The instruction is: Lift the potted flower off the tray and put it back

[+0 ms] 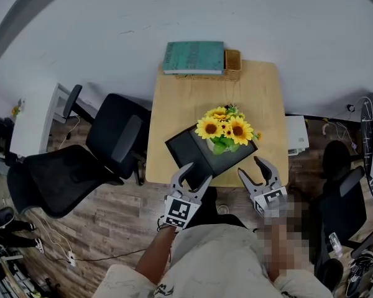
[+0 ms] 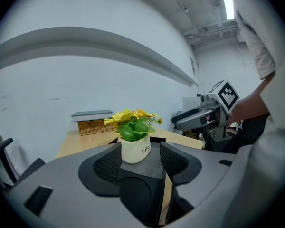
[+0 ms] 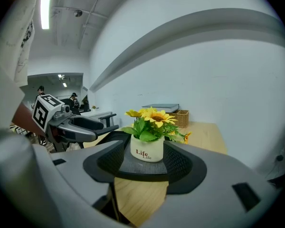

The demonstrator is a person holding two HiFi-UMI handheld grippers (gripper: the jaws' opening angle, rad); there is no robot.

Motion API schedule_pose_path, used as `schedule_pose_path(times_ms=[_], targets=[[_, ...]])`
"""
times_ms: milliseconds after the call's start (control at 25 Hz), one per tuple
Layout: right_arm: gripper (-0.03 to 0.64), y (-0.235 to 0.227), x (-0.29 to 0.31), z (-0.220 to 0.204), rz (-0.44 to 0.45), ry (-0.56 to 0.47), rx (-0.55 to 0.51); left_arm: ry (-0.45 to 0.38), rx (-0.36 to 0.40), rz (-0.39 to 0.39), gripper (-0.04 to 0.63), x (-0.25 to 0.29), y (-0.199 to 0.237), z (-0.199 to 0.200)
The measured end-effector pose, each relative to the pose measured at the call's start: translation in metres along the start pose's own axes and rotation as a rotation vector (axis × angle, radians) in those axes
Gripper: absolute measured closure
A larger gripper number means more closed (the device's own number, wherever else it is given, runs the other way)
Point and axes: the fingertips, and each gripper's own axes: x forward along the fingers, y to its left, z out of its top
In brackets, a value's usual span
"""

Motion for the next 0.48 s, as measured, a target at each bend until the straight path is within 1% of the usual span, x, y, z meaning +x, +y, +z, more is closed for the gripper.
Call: schedule_pose_path(times_ms=[480], targets=[[0.344,-0.019,0.039,-0.008,0.014,0.069,0.010,0.075,0.017,-0.068,0.350,0.043,0.016,-0.007]])
